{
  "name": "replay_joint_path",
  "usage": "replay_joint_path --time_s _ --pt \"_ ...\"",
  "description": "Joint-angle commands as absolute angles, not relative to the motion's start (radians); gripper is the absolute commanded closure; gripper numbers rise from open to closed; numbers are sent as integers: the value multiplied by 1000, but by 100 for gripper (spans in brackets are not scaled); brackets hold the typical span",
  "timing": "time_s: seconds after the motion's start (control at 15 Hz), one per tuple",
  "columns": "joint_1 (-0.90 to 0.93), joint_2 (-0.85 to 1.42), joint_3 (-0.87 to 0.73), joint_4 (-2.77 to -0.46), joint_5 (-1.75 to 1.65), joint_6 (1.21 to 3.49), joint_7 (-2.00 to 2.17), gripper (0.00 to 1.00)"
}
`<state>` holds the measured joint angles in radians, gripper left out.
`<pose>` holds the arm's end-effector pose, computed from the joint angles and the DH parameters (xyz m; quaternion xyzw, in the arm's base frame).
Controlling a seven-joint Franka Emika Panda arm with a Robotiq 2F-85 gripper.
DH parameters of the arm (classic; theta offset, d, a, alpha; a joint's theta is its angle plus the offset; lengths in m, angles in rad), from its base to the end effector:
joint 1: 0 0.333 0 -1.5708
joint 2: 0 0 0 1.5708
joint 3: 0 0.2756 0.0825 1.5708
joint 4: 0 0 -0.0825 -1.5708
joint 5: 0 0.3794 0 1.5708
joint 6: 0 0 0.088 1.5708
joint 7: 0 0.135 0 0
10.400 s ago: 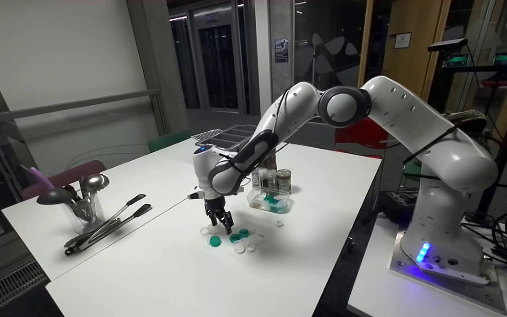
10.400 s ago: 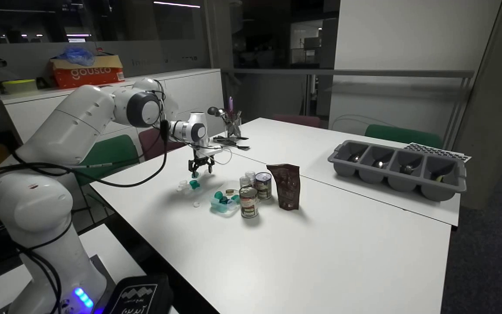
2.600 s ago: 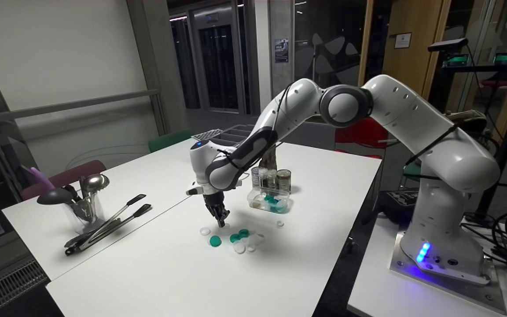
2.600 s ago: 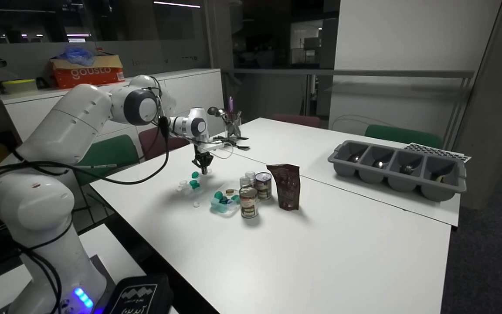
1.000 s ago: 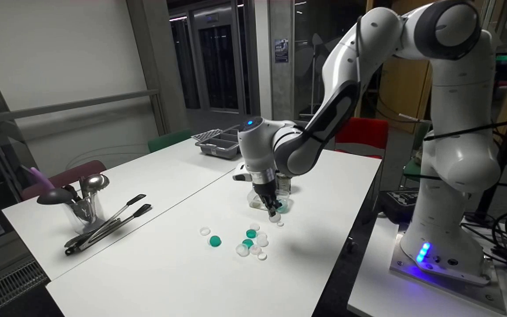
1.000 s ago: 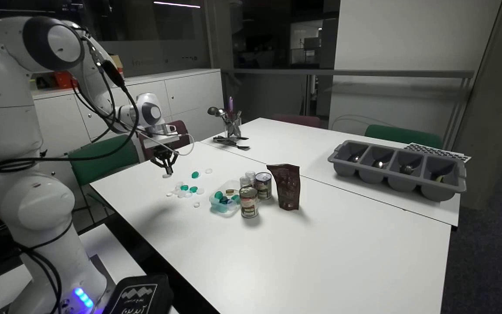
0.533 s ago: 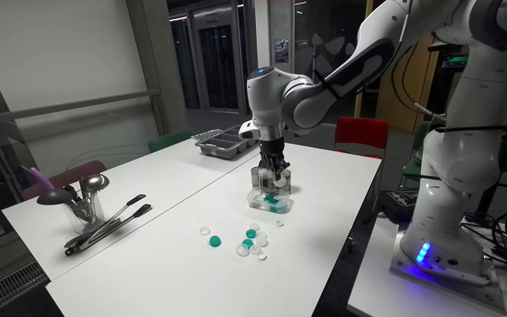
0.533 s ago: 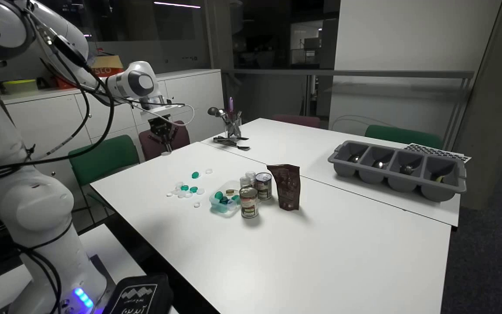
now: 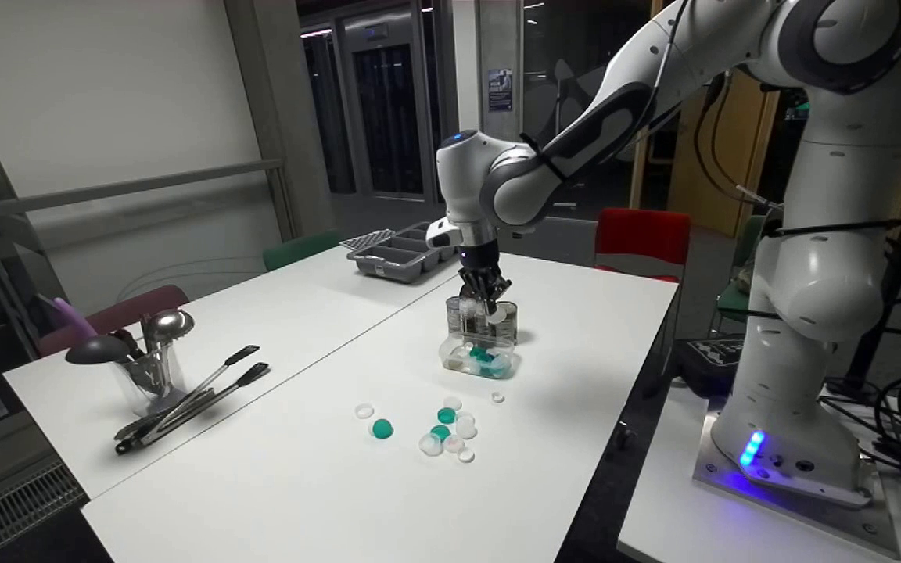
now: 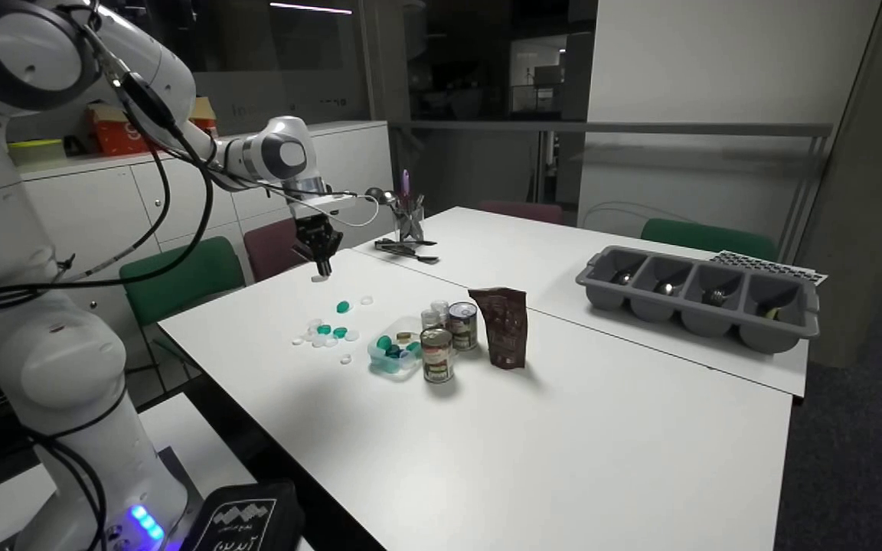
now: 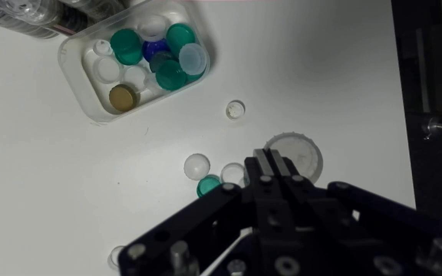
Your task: Pick up a clear disc from the table and put it in the lunchbox
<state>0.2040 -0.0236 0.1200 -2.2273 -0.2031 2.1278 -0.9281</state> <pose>0.4869 0.1490 0.3124 0.7722 0.6284 -0.0616 0.0702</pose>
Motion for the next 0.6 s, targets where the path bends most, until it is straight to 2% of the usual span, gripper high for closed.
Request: replay_joint_path --time_s 0.0,0.53 --pt "186 38 133 -2161 -189 2119 -1002 99" --pt "186 78 148 -2135 -204 2123 -1002 98"
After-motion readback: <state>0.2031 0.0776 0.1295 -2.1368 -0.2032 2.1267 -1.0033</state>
